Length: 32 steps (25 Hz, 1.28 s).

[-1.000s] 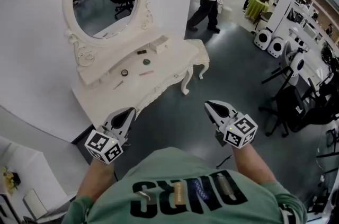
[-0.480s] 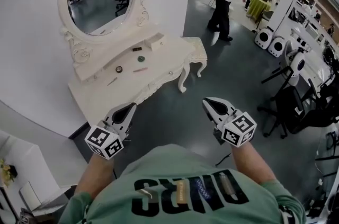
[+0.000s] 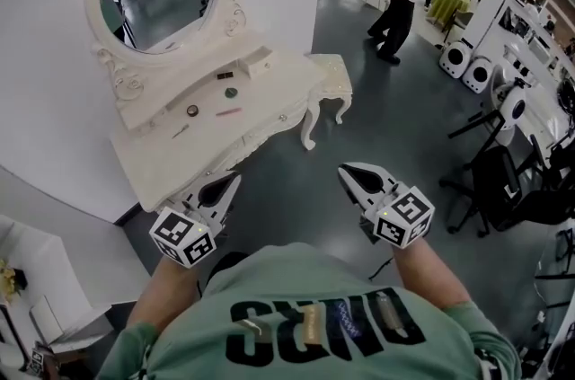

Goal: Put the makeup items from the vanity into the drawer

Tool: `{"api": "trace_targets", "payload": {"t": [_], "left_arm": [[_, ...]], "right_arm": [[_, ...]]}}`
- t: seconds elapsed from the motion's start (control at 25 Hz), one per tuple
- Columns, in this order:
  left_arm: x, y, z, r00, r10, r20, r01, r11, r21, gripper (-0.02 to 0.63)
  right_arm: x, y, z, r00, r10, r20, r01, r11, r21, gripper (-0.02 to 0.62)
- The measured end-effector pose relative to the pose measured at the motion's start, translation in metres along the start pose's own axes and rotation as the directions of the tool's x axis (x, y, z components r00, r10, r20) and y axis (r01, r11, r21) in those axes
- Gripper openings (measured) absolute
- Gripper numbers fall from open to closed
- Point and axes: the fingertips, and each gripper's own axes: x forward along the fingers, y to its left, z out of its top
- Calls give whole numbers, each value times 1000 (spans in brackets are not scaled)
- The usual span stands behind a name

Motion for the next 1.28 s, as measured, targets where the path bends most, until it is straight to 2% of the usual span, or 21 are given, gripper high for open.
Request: {"api": "trace_targets", "payload": {"t": [0.2, 0.44, 0.6, 0.72, 0.84, 1.04, 1.16, 1.28], "left_arm": [[24, 44, -5, 1000, 10, -13, -10, 1000, -5, 4], [87, 158, -7, 1000, -31, -5, 31, 999, -18, 5], [142, 241, -4, 996, -76, -47, 75, 997, -37, 5], [174, 283, 7, 991, -114, -73, 110, 992, -60, 5], [202, 319, 12, 990, -119, -77, 114, 991, -73, 4], [240, 339, 0, 993, -81, -85, 72, 992, -101, 5], [255, 336, -8, 995, -1, -99, -8, 996, -84, 5], [268, 333, -12, 992, 76, -99, -87, 990, -112, 5]], "right_arm": [[40, -30, -4, 1000, 12, -12, -12, 1000, 27, 8], [143, -88, 6, 1000, -3, 2, 3, 1000, 23, 8], [216, -135, 27, 999, -43, 22, 42, 997, 61, 8], [253, -164, 48, 997, -67, 32, 64, 996, 69, 8], [283, -194, 58, 996, -83, 37, 80, 993, 92, 8], [304, -236, 47, 999, -38, 7, 37, 994, 107, 8], [303, -260, 41, 999, 31, -12, -29, 994, 101, 8], [300, -279, 35, 995, 93, -47, -89, 993, 82, 8]]}}
